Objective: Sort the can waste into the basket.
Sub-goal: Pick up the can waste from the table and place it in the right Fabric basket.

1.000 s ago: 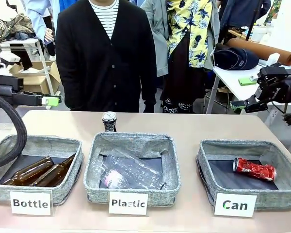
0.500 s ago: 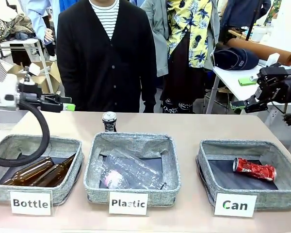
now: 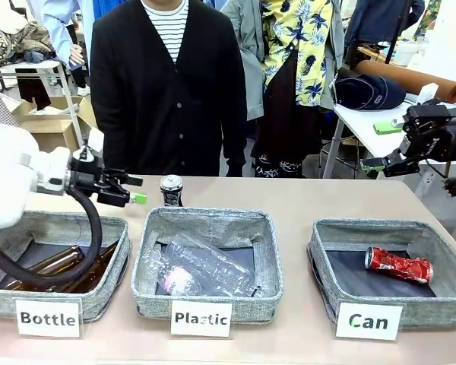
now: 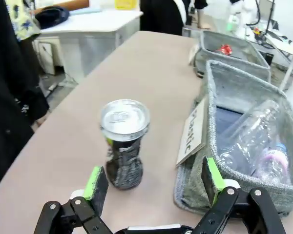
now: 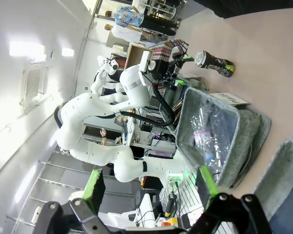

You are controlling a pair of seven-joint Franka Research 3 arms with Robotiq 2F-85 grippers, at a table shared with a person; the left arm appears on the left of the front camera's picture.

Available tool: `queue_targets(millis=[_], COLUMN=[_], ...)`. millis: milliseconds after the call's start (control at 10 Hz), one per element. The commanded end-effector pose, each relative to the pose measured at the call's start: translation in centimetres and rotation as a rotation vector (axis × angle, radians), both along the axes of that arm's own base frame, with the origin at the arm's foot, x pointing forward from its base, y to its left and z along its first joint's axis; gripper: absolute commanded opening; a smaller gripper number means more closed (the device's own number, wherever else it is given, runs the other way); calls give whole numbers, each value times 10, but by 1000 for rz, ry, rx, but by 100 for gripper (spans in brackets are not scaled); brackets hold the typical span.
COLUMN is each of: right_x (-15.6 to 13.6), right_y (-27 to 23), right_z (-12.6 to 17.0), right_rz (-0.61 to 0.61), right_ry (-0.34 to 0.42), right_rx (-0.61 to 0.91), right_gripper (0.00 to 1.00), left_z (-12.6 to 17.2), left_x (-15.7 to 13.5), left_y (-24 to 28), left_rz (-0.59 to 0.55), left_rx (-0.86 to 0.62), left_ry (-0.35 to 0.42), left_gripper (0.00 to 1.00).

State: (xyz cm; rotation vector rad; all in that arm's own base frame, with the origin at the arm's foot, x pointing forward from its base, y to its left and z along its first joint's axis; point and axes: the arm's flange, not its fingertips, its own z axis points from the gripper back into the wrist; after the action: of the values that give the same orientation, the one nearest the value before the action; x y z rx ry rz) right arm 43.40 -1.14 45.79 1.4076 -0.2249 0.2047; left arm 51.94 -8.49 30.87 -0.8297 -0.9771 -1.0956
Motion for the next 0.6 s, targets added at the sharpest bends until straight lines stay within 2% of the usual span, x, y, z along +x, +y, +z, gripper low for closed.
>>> queue_targets(millis=[0,500], right_x=[1,1], right_y=[-1,-1], right_z=[3,3], right_rz=[4,4], right_ry=[-15,-15], right_rx=[17,17], right_gripper=[100,100], left_z=[-8,-20], left_x=[6,19], left_y=[-5,-22], left_rz=[-50,-8], left_rx=[-2,-19], left_ry=[1,-1], left_gripper=[100,100])
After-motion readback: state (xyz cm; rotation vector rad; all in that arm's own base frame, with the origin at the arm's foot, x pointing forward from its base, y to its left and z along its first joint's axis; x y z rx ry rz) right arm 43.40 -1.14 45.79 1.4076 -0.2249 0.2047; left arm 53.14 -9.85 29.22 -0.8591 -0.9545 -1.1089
